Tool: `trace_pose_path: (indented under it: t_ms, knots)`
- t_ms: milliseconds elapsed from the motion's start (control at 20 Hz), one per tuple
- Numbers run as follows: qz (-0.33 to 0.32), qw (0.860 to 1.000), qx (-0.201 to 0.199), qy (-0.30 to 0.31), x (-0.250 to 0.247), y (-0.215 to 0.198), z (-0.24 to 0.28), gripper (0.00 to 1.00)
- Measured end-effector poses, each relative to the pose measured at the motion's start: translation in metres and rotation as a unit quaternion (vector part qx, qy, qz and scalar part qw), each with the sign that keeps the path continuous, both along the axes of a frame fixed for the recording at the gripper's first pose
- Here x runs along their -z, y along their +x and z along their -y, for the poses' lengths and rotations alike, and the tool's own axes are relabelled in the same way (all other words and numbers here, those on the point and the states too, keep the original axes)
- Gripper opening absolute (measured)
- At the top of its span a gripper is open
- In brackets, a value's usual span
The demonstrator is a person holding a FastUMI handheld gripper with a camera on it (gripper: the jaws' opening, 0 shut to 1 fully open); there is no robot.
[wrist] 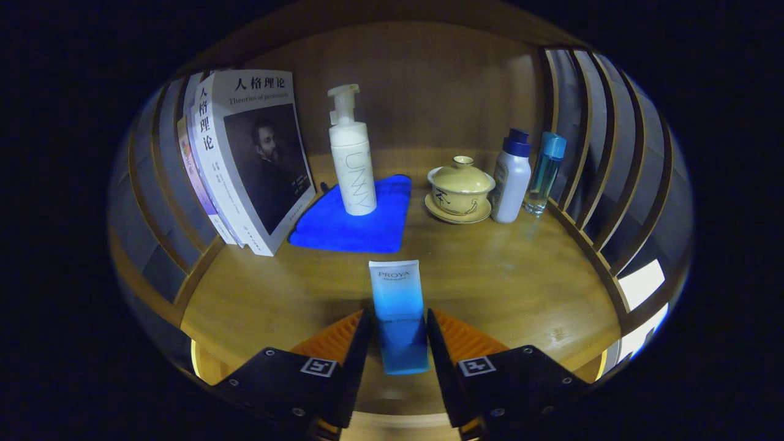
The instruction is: Pull open the drawer, take out the items inside it, and place them on the countertop above the cabinet.
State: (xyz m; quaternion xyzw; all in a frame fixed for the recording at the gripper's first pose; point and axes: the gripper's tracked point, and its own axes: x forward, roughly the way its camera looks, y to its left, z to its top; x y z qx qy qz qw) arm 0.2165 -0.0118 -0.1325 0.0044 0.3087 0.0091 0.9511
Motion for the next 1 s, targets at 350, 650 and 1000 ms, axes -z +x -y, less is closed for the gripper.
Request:
trace_pose_path:
  t_ms: [350, 650, 1000]
  knots:
    - [0.118, 0.992, 0.018, 0.044, -0.051, -0.037, 0.000, 0.96]
    - [0.234, 0.970, 0.024, 0.058, -0.106, -0.104, 0.010, 0.96]
    - [0.322, 0.946, 0.032, 0.029, -0.146, -0.184, 0.015, 0.96]
